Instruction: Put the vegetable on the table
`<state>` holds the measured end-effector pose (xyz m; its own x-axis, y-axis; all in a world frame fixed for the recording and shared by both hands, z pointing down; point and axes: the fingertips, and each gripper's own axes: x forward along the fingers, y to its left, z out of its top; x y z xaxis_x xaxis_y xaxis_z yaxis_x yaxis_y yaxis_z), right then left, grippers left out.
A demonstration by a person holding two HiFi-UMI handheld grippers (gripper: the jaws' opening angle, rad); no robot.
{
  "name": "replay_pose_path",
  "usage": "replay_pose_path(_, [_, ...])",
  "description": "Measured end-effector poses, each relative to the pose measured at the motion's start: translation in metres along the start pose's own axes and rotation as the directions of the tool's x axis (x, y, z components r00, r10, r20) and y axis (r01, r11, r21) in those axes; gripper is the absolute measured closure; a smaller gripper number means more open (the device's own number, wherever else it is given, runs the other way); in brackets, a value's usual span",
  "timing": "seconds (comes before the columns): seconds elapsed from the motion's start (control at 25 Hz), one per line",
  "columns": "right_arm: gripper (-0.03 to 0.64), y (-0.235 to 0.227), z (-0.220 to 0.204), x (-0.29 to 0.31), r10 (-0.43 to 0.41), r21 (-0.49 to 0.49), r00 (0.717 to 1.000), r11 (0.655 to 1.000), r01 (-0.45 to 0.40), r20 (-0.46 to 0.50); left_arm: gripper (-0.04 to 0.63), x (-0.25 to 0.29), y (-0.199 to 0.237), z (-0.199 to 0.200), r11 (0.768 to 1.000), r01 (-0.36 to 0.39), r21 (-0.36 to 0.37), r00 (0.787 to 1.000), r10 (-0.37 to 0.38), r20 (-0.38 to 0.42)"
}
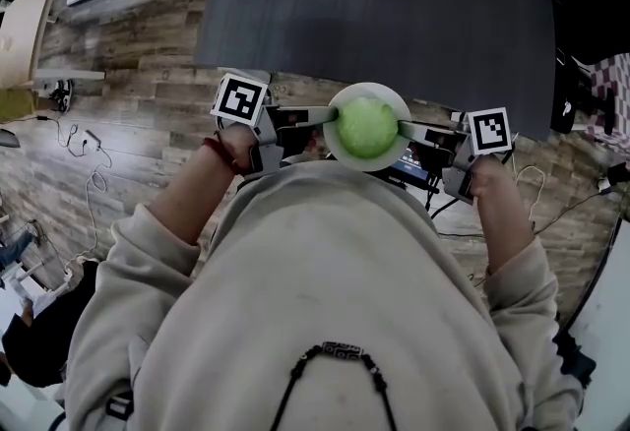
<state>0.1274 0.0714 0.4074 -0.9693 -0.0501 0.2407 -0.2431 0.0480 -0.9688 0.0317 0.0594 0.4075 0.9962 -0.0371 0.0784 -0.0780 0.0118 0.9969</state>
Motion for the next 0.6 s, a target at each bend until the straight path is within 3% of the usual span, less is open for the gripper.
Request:
replay_pose_path(0.28, [0.591, -0.004, 0.024, -0.025, -0.002, -0.006, 1.0, 1.0, 0.002, 0.028, 0.574, 0.027, -0.008, 0.023, 1.0, 0.004, 0.015, 1.0, -0.004, -0.015])
replay_pose_path(0.6, [0.591, -0.016, 0.039, -0.014, -0.039, 0.02, 0.998, 0.999, 0.038, 0.051, 0.574, 0.023, 0.011, 0.042, 0.999, 0.024, -0.021, 0.999, -0.025, -0.041])
